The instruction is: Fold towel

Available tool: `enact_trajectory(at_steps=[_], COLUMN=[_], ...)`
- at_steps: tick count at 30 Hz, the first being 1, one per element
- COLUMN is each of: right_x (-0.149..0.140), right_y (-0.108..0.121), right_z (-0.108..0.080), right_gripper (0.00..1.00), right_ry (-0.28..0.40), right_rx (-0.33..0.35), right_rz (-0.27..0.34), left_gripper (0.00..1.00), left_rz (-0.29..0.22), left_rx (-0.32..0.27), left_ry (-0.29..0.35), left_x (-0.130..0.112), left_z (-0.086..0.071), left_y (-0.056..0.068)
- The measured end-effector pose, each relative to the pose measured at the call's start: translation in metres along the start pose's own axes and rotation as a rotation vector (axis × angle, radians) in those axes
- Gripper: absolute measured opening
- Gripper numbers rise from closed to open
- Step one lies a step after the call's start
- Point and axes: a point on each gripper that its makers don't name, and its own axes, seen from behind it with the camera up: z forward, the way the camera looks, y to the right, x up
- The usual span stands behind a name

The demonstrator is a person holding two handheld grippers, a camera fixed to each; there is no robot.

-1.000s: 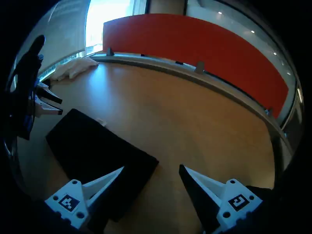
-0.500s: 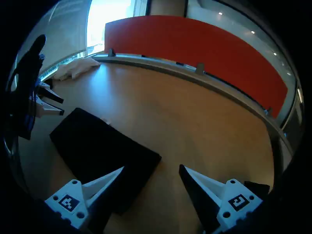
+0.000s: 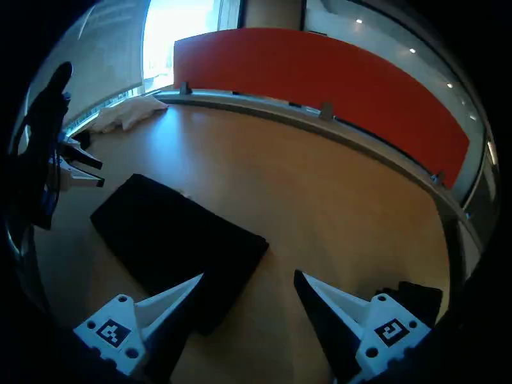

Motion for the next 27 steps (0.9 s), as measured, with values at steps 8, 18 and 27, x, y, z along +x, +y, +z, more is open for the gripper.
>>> enact_trajectory(at_steps=[8,18,27], right_x=[0.003,0.000,-0.006], right_y=[-0.006,-0.020,-0.032], right_z=[-0.001,0.000,0.003], right_gripper=[1.00,1.00,1.00], right_ry=[0.004,-0.008,-0.022], right_rx=[0.028,0.080,0.117], right_rz=[-0.026,-0.082,-0.118], left_gripper=[0.93,0.93,0.93], left_rz=[-0.028,-0.092,-0.130], left_rx=[0.047,0.098,0.131], left_ry=[0.023,0.034,0.033], left_x=[-0.006,-0.024,-0.044], left_z=[-0.022,-0.054,-0.077], left_y=[-0.012,-0.030,-0.041])
